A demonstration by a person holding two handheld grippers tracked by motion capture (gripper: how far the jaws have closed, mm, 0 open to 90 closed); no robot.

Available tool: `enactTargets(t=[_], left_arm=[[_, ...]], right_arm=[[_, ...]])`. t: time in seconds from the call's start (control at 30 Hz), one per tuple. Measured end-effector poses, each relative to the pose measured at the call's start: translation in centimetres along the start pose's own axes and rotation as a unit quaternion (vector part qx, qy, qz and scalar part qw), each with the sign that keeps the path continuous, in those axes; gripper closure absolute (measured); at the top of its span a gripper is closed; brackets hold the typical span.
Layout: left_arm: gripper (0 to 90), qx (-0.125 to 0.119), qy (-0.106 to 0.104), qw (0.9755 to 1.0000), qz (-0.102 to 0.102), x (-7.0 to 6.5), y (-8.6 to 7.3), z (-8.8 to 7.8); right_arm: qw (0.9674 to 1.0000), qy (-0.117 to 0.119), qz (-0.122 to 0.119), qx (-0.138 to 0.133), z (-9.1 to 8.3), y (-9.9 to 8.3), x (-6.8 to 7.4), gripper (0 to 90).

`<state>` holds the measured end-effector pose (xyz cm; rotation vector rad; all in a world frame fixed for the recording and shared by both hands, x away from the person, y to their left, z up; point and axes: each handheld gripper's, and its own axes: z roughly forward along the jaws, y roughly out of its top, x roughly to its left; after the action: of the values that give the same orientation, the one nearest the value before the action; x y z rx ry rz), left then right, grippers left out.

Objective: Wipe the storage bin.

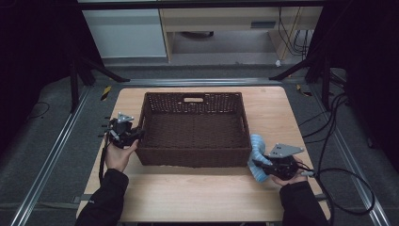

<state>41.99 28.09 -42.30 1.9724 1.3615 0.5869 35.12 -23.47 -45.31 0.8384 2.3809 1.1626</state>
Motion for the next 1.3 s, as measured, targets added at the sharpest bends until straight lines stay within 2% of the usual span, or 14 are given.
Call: enactTargets(t=[0.1, 0.17, 0.23, 0.37, 0.5, 0.6, 0.67, 0.7, 0.83, 0.97, 1.2, 1.3], left_arm=[[70.2, 0.0, 0.0, 1.0, 0.0, 0.0, 0.0, 0.0], [70.3, 0.0, 0.0, 1.0, 0.0, 0.0, 0.0, 0.0], [70.2, 0.0, 0.001, 1.0, 0.001, 0.0, 0.0, 0.0], [70.2, 0.0, 0.001, 1.0, 0.0, 0.0, 0.0, 0.0], [70.3, 0.0, 0.001, 1.0, 0.0, -0.1, 0.0, 0.0], [70.3, 0.0, 0.0, 1.0, 0.0, 0.0, 0.0, 0.0], [70.2, 0.001, 0.001, 1.0, 0.001, 0.0, 0.0, 0.0], [70.2, 0.0, 0.0, 1.0, 0.0, 0.0, 0.0, 0.0], [70.3, 0.0, 0.0, 1.0, 0.0, 0.0, 0.0, 0.0], [70.2, 0.001, 0.001, 1.0, 0.0, -0.1, 0.0, 0.0], [70.2, 0.001, 0.001, 1.0, 0.001, -0.1, 0.0, 0.0], [70.2, 0.001, 0.002, 1.0, 0.001, -0.1, 0.0, 0.0]], right_arm=[[0.9995, -0.01, -0.007, -0.03, -1.6, 1.2, 0.3, 70.8], [0.9992, -0.014, -0.014, -0.035, -2.2, 1.6, 0.6, 70.8], [0.9993, -0.013, -0.011, -0.034, -2.1, 1.4, 0.7, 70.9], [0.9998, -0.006, -0.003, -0.017, -1.3, 0.3, 0.9, 71.0], [0.9999, 0.003, 0.0, 0.015, -0.4, -0.9, 1.5, 70.9], [0.9998, 0.002, -0.001, 0.019, -0.4, -0.9, 1.6, 70.8], [1.0, -0.004, 0.0, 0.002, -1.2, -0.4, 1.6, 70.7], [0.9998, -0.008, 0.003, -0.017, -2.0, 0.2, 1.6, 70.6], [0.9984, -0.023, -0.011, -0.051, -4.0, 1.8, 2.0, 70.6], [0.9992, -0.019, -0.008, -0.035, -3.5, 1.3, 2.2, 70.8], [0.9998, -0.005, 0.007, 0.017, -1.5, -1.0, 2.7, 70.7], [0.999, -0.001, 0.003, 0.044, -0.6, -1.6, 3.1, 70.7]])
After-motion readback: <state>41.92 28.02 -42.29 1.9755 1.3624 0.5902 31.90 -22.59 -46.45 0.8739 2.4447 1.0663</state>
